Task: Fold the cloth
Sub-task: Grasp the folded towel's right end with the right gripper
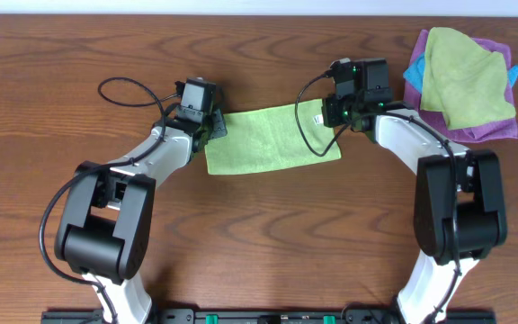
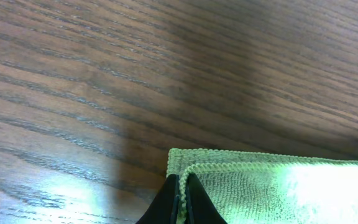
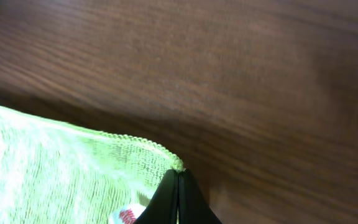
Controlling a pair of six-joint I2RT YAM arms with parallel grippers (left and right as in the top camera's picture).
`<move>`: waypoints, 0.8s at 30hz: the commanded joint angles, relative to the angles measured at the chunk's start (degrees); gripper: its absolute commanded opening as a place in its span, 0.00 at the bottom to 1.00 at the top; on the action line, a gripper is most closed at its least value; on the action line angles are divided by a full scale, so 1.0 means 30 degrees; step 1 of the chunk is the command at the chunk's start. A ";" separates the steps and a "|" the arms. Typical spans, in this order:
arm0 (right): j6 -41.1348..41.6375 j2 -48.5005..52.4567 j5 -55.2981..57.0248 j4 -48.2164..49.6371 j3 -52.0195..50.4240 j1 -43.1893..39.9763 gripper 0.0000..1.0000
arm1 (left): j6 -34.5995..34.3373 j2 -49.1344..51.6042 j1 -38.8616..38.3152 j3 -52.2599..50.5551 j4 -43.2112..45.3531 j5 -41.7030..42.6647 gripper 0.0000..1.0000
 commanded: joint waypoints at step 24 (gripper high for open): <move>0.0029 0.0233 0.1574 -0.0182 0.0284 0.0073 0.03 | 0.0124 -0.0532 0.0095 0.0350 -0.0087 -0.0342 0.10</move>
